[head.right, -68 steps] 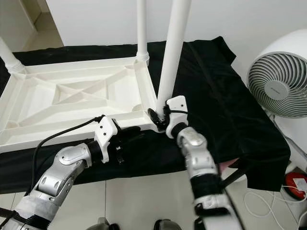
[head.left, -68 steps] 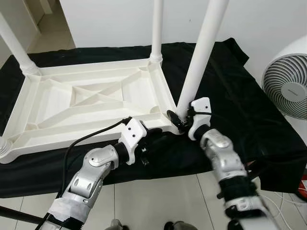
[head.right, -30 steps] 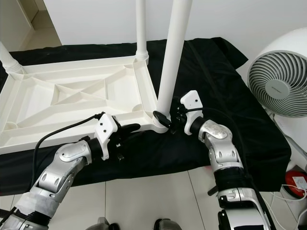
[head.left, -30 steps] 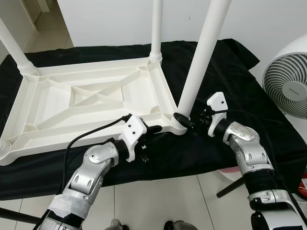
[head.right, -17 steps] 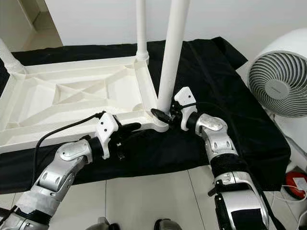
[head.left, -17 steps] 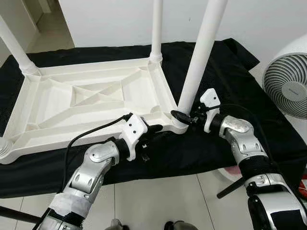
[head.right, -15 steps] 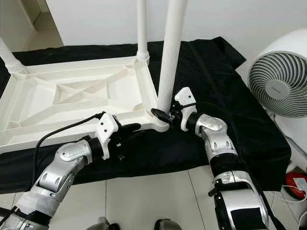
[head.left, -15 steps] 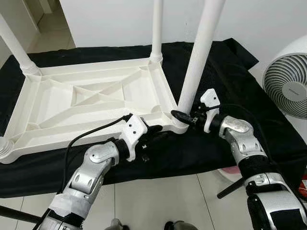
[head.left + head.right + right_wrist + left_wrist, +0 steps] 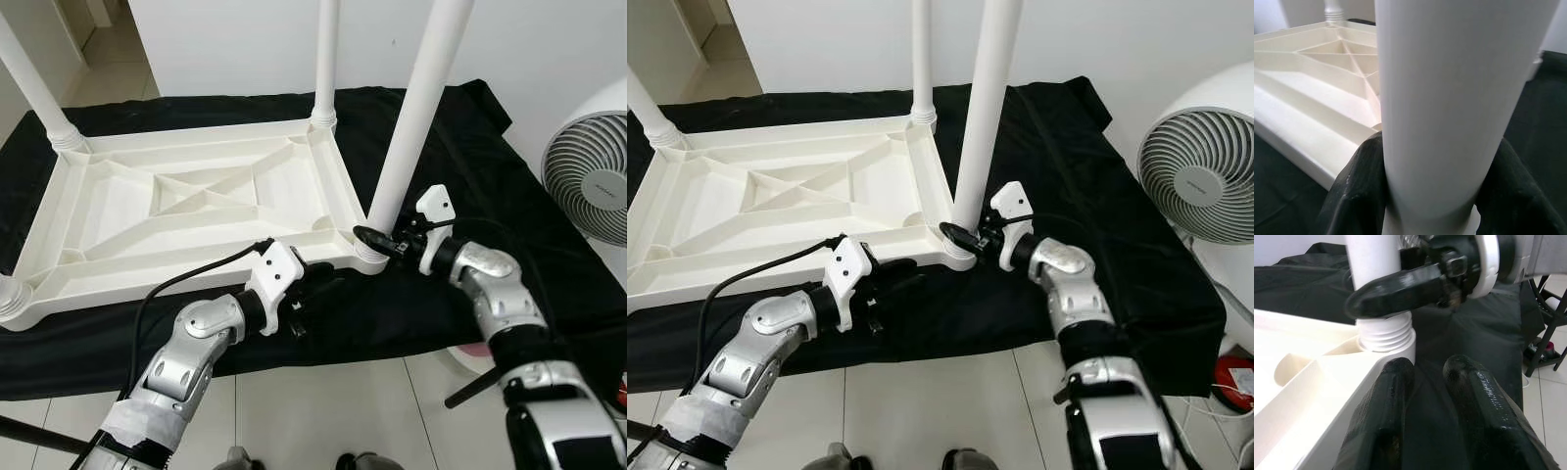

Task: Building children table

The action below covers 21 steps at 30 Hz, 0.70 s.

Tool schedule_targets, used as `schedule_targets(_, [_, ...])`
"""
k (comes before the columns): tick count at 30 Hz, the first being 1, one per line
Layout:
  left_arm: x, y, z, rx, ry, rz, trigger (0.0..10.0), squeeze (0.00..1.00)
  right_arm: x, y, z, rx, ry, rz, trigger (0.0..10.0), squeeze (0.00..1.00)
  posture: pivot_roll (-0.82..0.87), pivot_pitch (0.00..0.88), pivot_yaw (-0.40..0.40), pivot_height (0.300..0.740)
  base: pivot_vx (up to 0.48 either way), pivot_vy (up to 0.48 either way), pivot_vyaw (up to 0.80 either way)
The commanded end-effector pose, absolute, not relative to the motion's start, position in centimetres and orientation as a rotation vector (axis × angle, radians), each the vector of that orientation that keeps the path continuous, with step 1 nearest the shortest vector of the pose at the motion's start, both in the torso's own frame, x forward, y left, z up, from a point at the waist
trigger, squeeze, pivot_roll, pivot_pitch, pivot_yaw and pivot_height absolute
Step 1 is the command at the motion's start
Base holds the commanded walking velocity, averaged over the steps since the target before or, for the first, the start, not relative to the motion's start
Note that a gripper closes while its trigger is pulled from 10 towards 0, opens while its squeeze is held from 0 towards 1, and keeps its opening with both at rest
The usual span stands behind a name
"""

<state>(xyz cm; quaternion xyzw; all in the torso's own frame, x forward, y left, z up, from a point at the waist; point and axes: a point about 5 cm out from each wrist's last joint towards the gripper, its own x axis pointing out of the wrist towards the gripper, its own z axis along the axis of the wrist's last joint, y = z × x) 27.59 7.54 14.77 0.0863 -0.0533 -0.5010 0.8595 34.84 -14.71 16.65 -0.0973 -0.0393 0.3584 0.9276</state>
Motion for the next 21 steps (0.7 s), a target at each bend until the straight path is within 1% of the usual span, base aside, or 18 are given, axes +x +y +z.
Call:
schedule_targets(1, [27.4, 7.2, 14.3, 0.196, -0.099, -1.077, 10.0, 0.0, 34.7, -14.8, 15.2, -0.173, -0.005, 0.642, 10.0, 0.0, -0.14, 0.089, 0.031, 0.74, 0.0, 0.0, 0.0])
schedule_targets(2, [27.3, 7.1, 14.3, 0.197, -0.098, -1.08, 10.0, 0.0, 34.7, -14.6, 15.2, -0.153, -0.008, 0.602, 10.0, 0.0, -0.14, 0.089, 0.031, 0.74, 0.0, 0.0, 0.0])
schedule_targets(3, [27.3, 7.1, 14.3, 0.197, -0.098, -1.08, 10.0, 0.0, 34.7, -14.6, 15.2, -0.153, -0.008, 0.602, 10.0, 0.0, -0.14, 0.089, 0.031, 0.74, 0.0, 0.0, 0.0])
schedule_targets(4, [27.2, 7.1, 14.3, 0.196, -0.096, -1.083, 10.0, 0.0, 34.6, -14.3, 15.2, -0.121, 0.0, 0.553, 10.0, 0.0, -0.14, 0.094, 0.031, 0.74, 0.0, 0.0, 0.0])
schedule_targets(5, [27.2, 7.1, 14.3, 0.196, -0.096, -1.083, 10.0, 0.0, 34.6, -14.3, 15.2, -0.121, 0.0, 0.553, 10.0, 0.0, -0.14, 0.094, 0.031, 0.74, 0.0, 0.0, 0.0])
schedule_targets(6, [27.2, 7.0, 14.2, 0.198, -0.093, -1.088, 10.0, 0.0, 34.4, -14.1, 15.1, -0.092, 0.002, 0.477, 10.0, 0.0, -0.14, 0.094, 0.031, 0.74, 0.0, 0.0, 0.0])
schedule_targets(7, [27.2, 7.0, 14.2, 0.198, -0.093, -1.088, 10.0, 0.0, 34.4, -14.1, 15.1, -0.092, 0.002, 0.477, 10.0, 0.0, -0.14, 0.094, 0.031, 0.74, 0.0, 0.0, 0.0])
schedule_targets(9, [27.1, 7.0, 14.1, 0.204, -0.088, -1.095, 10.0, 0.0, 33.2, -13.0, 14.9, -0.066, -0.001, 0.331, 10.0, 0.0, -0.14, 0.094, 0.031, 0.74, 0.0, 0.0, 0.0])
schedule_targets(10, [27.1, 7.0, 14.1, 0.204, -0.088, -1.095, 10.0, 0.0, 33.2, -13.0, 14.9, -0.066, -0.001, 0.331, 10.0, 0.0, -0.14, 0.094, 0.031, 0.74, 0.0, 0.0, 0.0])
schedule_targets(11, [27.1, 7.0, 14.1, 0.206, -0.086, -1.096, 10.0, 0.0, 32.5, -12.7, 14.9, -0.07, -0.006, 0.249, 10.0, 0.0, -0.14, 0.094, 0.031, 0.74, 0.0, 0.0, 0.0])
schedule_targets(12, [27.1, 7.0, 14.1, 0.206, -0.086, -1.096, 10.0, 0.0, 32.5, -12.7, 14.9, -0.07, -0.006, 0.249, 10.0, 0.0, -0.14, 0.094, 0.031, 0.74, 0.0, 0.0, 0.0])
schedule_targets(14, [27.0, 7.1, 14.0, 0.209, -0.084, -1.093, 10.0, 0.0, 31.1, -12.0, 15.1, -0.065, -0.017, 0.137, 10.0, 0.0, -0.14, 0.094, 0.031, 0.74, 0.0, 0.0, 0.0])
schedule_targets(17, [27.0, 7.2, 14.0, 0.21, -0.082, -1.092, 10.0, 0.0, 30.4, -11.5, 15.5, -0.061, -0.03, 0.1, 10.0, 0.0, -0.14, 0.094, 0.031, 0.74, 0.0, 0.0, 0.0])
schedule_targets(18, [27.0, 7.2, 14.0, 0.21, -0.082, -1.09, 10.0, 0.0, 30.2, -11.5, 15.6, -0.049, -0.023, 0.09, 10.0, 0.0, -0.14, 0.11, 0.024, 0.74, 0.0, 0.0, 0.0])
schedule_targets(21, [26.9, 7.4, 14.0, 0.21, -0.08, -1.087, 10.0, 0.0, 30.1, -11.7, 15.6, -0.032, -0.01, 0.079, 10.0, 0.0, -0.14, 0.11, 0.024, 0.74, 0.0, 0.0, 0.0])
